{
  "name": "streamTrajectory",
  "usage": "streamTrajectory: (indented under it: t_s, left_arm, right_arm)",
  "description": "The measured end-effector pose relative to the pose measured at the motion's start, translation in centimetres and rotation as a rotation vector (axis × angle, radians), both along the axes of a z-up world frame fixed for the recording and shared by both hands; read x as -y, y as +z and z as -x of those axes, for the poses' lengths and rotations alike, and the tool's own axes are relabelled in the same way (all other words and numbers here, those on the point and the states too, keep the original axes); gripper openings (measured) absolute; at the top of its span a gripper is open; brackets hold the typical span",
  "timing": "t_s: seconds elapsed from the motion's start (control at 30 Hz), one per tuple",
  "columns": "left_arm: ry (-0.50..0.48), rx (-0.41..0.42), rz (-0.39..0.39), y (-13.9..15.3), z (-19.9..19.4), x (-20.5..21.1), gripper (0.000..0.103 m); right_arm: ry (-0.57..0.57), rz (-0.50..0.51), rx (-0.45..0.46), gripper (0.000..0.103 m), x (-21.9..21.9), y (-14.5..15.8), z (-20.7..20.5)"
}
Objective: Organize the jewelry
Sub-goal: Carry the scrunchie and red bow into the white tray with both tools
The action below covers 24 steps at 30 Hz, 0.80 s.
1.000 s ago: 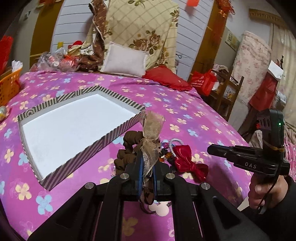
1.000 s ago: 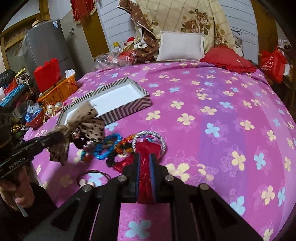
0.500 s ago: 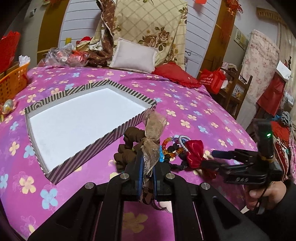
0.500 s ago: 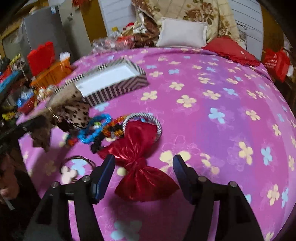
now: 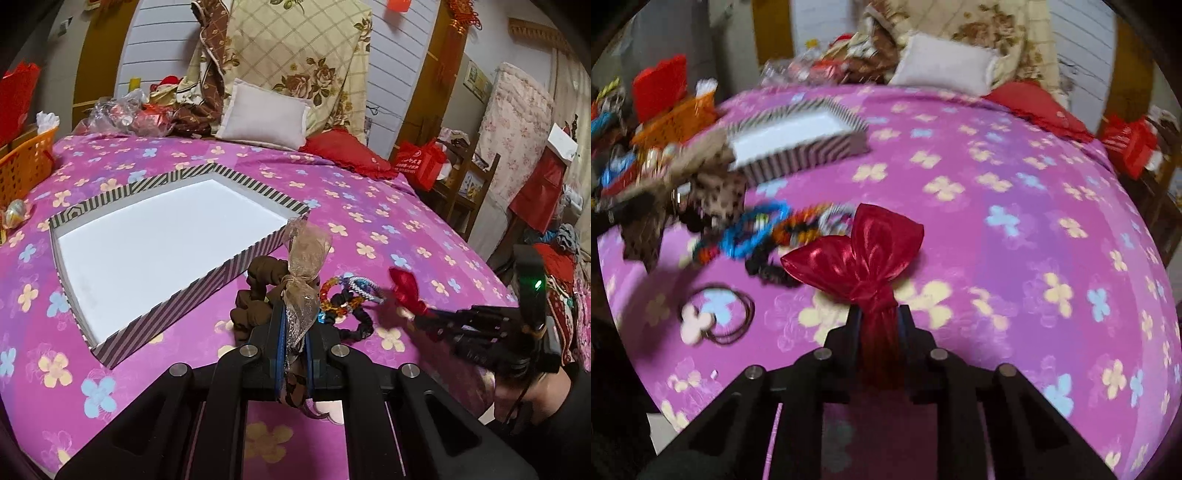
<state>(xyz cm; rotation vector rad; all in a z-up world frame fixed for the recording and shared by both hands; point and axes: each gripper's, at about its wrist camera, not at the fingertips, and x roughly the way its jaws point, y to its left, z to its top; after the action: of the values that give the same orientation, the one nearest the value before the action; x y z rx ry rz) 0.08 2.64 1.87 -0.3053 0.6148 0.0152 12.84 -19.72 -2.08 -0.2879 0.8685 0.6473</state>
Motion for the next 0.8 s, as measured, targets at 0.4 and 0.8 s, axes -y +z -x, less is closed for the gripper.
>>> streamTrajectory:
  t_s: [0.4, 0.8]
  left_arm:
    - [-0.031, 0.054, -0.010, 1.8, 0.6, 0.7, 0.000]
    - [-0.010, 0.029, -0.053, 3.4, 1.1, 2.1, 0.000]
  right_arm:
    - [-0.077, -0.230, 0.008, 0.019, 2.5, 3.8, 0.0]
    - [-0.039, -0.235, 0.027, 0.019, 1.4, 4.9, 1.2]
